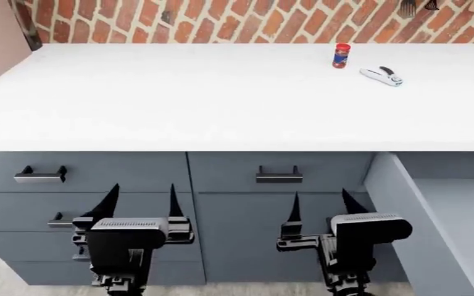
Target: Close the right drawer.
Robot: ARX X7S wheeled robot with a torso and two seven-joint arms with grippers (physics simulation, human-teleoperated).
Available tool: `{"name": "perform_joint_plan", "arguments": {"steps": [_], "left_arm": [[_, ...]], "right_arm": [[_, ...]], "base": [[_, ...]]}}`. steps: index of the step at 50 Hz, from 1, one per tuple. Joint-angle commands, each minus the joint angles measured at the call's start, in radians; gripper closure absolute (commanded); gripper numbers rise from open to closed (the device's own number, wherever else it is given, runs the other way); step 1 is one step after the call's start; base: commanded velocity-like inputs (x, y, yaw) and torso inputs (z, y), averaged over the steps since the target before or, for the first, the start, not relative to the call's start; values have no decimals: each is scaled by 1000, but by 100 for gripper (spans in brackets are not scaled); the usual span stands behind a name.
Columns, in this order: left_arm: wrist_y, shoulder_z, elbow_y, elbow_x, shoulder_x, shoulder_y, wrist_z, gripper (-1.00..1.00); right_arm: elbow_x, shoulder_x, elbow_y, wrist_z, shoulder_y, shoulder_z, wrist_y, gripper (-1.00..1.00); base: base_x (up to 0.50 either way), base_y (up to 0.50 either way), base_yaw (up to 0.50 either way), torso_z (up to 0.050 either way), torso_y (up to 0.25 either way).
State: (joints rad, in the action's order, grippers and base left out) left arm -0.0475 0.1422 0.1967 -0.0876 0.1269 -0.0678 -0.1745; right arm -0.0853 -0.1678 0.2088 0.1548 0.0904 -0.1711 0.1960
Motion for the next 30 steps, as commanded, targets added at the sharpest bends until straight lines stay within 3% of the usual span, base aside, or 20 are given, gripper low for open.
{"name": "perform_joint_plan", "arguments": {"steps": [1,12,30], "left_arm": [[-88,0,115,-26,19,-58,-7,-100],[-139,-78,251,-83,35,-120,-50,-100],[-285,-57,414,-127,48,-245,-80,-100]], "right_arm": [[18,-30,111,7,46,-18,95,-100],[15,-49,247,30,88,9,171,-100],[26,-92,394,28,231,1,344,-100]], "base": [[0,0,0,0,0],[0,0,0,0,0],[0,0,0,0,0]]}}
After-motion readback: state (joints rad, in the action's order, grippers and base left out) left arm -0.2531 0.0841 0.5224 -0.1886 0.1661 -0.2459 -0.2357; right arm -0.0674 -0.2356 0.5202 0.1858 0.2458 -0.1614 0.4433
